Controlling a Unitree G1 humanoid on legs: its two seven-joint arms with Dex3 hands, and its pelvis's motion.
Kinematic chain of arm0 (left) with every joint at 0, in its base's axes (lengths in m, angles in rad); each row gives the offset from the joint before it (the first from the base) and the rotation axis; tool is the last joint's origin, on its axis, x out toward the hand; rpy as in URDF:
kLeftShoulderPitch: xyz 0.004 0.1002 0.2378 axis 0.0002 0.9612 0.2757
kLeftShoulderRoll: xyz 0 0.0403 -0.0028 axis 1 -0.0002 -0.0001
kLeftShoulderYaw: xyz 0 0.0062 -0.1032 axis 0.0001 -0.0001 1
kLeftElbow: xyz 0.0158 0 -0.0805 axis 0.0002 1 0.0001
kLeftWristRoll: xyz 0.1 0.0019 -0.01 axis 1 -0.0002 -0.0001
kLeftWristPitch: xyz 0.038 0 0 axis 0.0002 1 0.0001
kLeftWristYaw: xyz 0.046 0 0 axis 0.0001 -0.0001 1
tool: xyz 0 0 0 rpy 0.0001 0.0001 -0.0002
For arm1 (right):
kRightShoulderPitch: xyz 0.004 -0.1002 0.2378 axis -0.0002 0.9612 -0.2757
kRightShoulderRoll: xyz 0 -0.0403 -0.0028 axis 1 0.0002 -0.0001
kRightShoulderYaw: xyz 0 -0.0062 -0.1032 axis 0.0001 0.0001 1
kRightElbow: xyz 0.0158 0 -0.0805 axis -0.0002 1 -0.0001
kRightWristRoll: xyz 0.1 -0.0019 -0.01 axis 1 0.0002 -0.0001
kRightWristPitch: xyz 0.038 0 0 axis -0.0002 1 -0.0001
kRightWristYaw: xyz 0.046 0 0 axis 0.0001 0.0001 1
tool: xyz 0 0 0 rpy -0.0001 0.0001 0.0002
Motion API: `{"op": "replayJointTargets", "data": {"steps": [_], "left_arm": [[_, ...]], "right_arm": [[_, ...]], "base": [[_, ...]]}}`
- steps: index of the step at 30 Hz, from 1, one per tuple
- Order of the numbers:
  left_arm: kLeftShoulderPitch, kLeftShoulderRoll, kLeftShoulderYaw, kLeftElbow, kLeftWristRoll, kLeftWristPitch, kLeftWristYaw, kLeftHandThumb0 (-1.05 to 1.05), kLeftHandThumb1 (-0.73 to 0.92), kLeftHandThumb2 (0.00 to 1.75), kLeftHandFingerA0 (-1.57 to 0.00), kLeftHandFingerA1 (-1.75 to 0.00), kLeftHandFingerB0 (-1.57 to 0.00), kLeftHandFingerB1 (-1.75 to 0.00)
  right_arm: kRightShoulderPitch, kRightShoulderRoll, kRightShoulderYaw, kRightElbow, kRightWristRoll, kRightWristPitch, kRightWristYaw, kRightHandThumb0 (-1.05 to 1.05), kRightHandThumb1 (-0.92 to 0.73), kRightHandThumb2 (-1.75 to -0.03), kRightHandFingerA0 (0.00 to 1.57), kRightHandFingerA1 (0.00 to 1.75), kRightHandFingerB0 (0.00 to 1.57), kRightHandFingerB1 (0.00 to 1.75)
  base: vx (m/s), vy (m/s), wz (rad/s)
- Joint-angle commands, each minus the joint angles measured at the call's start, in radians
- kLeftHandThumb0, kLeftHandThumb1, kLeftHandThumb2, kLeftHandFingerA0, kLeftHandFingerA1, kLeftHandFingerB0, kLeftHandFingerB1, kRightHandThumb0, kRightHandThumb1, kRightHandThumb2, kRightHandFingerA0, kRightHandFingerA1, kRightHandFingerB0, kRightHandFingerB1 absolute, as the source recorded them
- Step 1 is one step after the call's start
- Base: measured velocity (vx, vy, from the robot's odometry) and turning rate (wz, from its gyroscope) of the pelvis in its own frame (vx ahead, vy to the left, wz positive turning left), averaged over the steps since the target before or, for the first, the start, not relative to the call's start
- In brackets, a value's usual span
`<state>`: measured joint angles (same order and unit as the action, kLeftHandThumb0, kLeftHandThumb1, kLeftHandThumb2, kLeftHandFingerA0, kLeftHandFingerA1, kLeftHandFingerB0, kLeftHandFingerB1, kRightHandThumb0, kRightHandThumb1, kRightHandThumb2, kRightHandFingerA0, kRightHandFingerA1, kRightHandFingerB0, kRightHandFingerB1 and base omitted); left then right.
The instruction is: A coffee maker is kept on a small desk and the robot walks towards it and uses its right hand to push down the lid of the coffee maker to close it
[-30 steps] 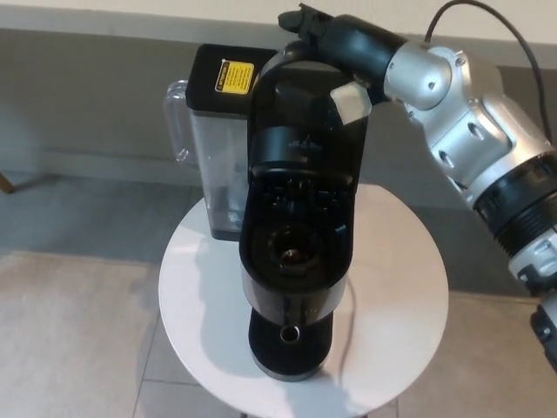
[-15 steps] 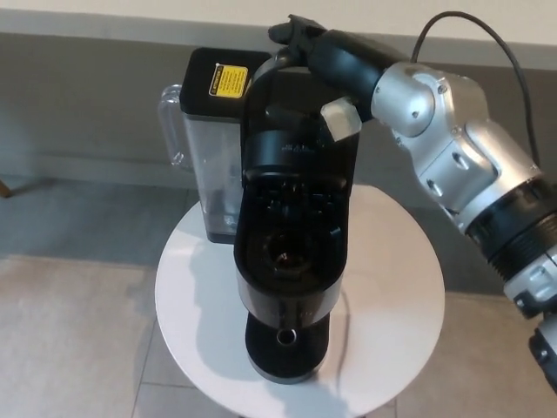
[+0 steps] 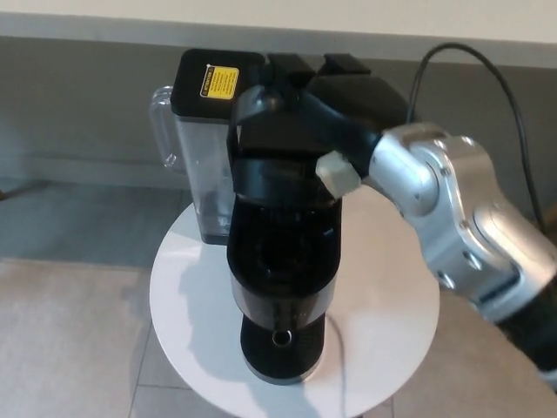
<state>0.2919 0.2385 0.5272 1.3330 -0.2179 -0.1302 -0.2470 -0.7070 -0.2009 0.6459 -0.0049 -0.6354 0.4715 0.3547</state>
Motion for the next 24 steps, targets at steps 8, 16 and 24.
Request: {"op": "replayJointTargets", "data": {"steps": [8,16,24], "left_arm": [[-0.003,0.002,-0.004,-0.007,0.000,-0.042,0.013,-0.96,0.65,1.08,0.00,-0.56,-0.01,-0.25],[-0.015,-0.008,-0.003,-0.010,-0.009,-0.045,0.006,-1.02,0.67,1.09,-0.02,-0.48,0.00,-0.19],[-0.020,-0.004,-0.015,-0.008,0.003,-0.047,0.005,-1.01,0.68,1.09,-0.02,-0.47,0.00,-0.19]], "right_arm": [[0.174,0.057,-0.084,-0.090,0.025,0.109,0.017,-0.88,-0.92,-0.69,0.78,1.26,0.57,0.79],[0.394,0.146,-0.107,-0.005,0.008,-0.043,-0.215,-0.82,-0.92,-0.67,0.66,1.13,0.53,0.72],[0.571,0.116,0.009,0.134,-0.114,-0.263,-0.490,-0.79,-0.91,-0.67,0.45,0.63,0.43,0.51]], "base": [[0.00,0.000,0.00],[0.00,0.000,0.00],[0.00,0.000,0.00]]}}
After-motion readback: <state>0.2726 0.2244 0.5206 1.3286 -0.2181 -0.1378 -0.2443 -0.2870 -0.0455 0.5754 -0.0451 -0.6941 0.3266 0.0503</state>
